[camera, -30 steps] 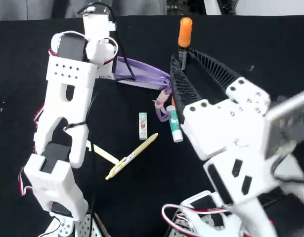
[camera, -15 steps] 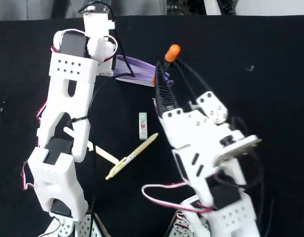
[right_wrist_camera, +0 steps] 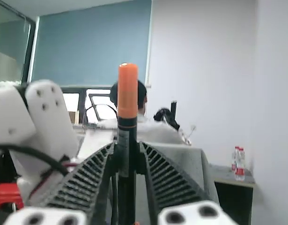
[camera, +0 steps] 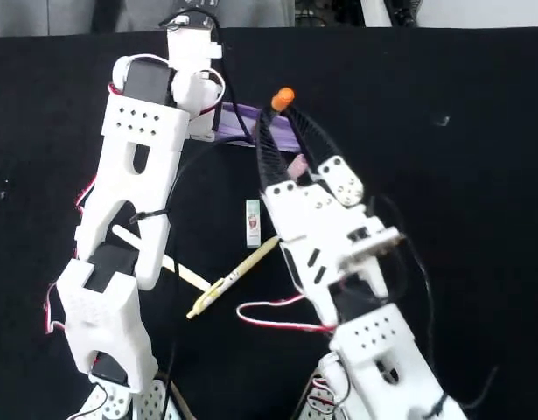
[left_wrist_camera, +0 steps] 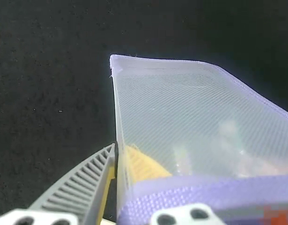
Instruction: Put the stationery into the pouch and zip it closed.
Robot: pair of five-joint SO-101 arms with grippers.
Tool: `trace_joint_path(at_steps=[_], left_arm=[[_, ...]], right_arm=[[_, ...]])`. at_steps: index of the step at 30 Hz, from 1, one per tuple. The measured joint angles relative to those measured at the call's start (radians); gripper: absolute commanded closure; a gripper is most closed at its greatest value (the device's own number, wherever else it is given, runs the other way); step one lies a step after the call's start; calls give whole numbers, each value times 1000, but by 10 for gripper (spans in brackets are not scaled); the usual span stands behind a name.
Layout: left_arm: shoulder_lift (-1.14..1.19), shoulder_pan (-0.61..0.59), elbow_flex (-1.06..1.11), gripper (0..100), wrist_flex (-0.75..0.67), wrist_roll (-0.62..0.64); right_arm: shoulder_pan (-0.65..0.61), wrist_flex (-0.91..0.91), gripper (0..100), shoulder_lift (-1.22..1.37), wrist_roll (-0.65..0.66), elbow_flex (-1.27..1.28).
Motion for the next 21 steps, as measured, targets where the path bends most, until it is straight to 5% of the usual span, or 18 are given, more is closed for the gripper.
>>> trace_joint_path(at_steps=[10,17,21], left_arm=[[2,3,0,970,0,0],[2,-5,2,970,0,2],[3,-9,2,970,0,2]], right_arm=[[91,-250,985,408,0,0],[89,-324,773,505,2,-3],[89,-269,766,474,-2,-3]])
